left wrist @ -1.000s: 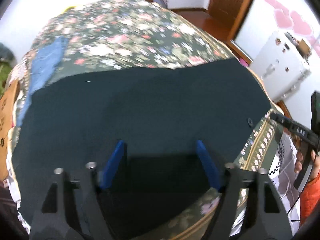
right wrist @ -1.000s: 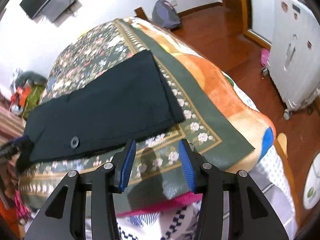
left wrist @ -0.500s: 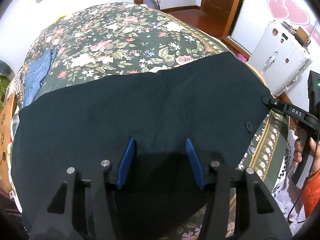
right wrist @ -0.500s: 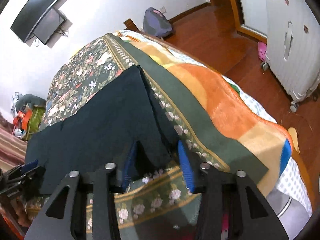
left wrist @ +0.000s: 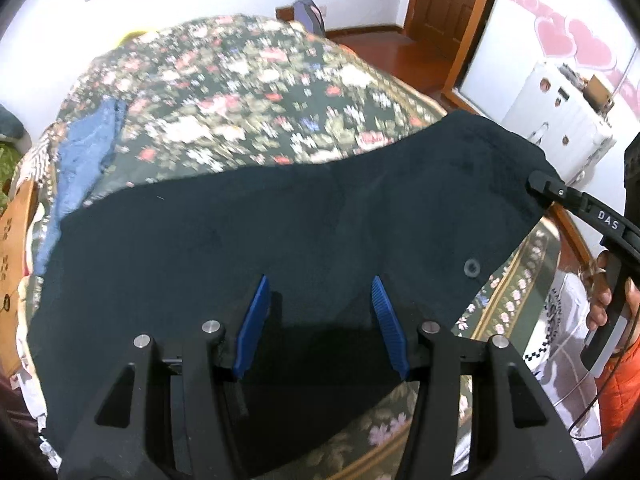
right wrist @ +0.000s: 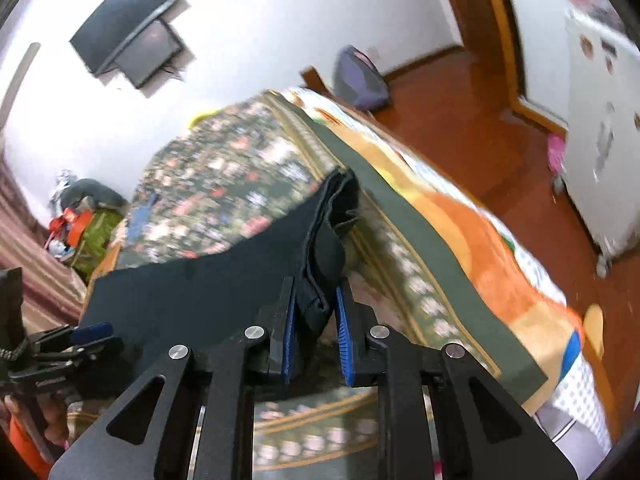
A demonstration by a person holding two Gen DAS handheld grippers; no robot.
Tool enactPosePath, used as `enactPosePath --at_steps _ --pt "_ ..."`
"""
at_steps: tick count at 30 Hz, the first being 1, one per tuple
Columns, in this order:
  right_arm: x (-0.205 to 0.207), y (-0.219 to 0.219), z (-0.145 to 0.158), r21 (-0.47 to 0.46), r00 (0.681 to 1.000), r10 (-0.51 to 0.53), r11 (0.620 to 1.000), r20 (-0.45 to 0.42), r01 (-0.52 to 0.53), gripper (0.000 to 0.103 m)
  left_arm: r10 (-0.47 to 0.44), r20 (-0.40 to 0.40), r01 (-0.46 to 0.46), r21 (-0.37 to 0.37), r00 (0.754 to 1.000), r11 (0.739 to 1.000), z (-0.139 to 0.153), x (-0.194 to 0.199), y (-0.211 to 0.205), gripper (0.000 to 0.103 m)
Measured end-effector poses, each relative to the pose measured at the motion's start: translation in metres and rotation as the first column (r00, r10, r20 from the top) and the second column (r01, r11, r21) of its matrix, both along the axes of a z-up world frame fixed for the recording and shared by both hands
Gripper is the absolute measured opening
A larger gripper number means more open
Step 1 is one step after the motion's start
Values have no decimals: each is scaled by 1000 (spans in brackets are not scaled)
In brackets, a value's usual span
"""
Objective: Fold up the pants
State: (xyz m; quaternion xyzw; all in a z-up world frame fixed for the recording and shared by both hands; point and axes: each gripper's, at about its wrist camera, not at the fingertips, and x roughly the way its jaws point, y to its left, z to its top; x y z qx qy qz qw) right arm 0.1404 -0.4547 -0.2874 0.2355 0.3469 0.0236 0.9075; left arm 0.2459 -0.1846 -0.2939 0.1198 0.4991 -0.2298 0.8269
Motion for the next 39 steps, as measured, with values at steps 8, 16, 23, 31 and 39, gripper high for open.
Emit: enactPosePath --at_steps 8,16,23,31,39 --pt "10 51 52 7 983 117 993 140 -119 16 72 148 -64 -58 986 996 59 -16 51 76" --pt "37 118 63 25 947 266 961 181 -274 16 170 241 -150 -100 956 984 92 -28 107 82" --pt "58 178 42 46 895 433 897 107 -439 16 255 228 -228 -137 940 964 88 -33 149 82" --pt "60 241 9 50 832 555 831 4 -555 16 326 167 -300 -164 931 940 70 -31 184 82" --pt "52 251 -4 26 777 622 782 -92 -623 40 326 134 -307 -144 936 941 56 -21 181 82"
